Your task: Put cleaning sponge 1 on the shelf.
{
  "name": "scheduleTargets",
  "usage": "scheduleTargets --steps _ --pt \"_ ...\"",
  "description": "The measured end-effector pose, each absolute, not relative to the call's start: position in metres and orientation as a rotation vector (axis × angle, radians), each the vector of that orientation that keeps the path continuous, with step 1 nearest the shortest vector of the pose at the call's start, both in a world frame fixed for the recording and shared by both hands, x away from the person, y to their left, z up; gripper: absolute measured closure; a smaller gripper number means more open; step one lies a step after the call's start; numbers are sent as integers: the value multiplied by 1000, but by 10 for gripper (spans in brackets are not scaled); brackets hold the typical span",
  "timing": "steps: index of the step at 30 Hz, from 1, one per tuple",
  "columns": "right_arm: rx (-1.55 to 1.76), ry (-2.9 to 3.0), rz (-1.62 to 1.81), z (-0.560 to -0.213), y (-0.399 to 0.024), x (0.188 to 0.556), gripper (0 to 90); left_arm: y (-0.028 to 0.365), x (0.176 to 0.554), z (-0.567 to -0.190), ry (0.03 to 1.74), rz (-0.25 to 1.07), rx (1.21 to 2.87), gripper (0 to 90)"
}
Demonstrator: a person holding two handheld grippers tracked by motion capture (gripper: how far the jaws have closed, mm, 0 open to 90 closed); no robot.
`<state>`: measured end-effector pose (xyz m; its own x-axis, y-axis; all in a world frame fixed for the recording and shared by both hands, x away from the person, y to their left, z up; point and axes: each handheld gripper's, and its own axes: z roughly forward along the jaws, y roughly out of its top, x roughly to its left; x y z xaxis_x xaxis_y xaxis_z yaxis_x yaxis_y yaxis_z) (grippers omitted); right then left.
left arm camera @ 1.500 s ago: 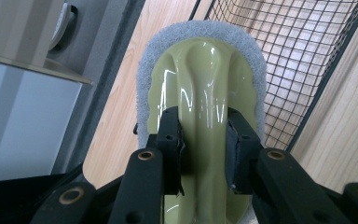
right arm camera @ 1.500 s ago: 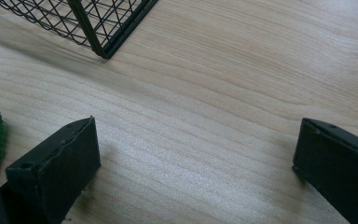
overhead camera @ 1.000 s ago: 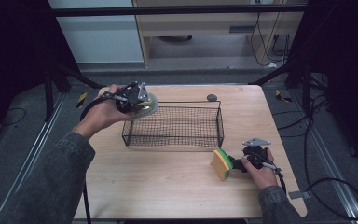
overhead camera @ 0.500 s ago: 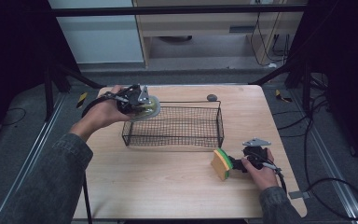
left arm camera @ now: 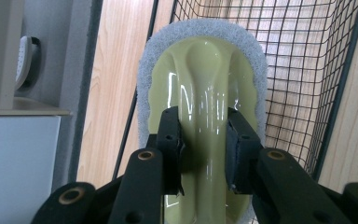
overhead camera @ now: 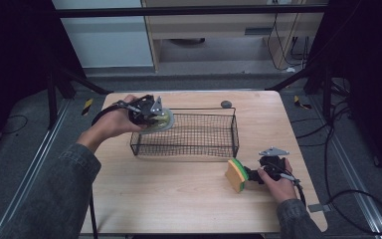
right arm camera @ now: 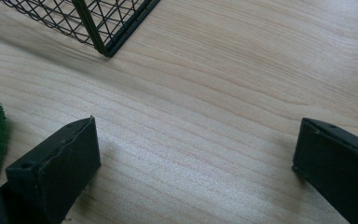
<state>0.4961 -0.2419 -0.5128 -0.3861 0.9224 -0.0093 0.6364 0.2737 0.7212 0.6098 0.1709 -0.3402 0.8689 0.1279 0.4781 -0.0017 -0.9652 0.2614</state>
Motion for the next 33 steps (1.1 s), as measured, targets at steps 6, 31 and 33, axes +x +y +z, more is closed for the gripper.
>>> scheduleTargets --steps 6,31,33 --pt "1405 2120 896 -513 -242 496 7 167 612 -351 89 716 2819 706" --pt "1410 2122 900 -513 -242 496 7 177 617 -383 127 652 2849 706" --pt "1410 2121 900 -513 -242 496 7 179 618 -387 142 636 2848 706"
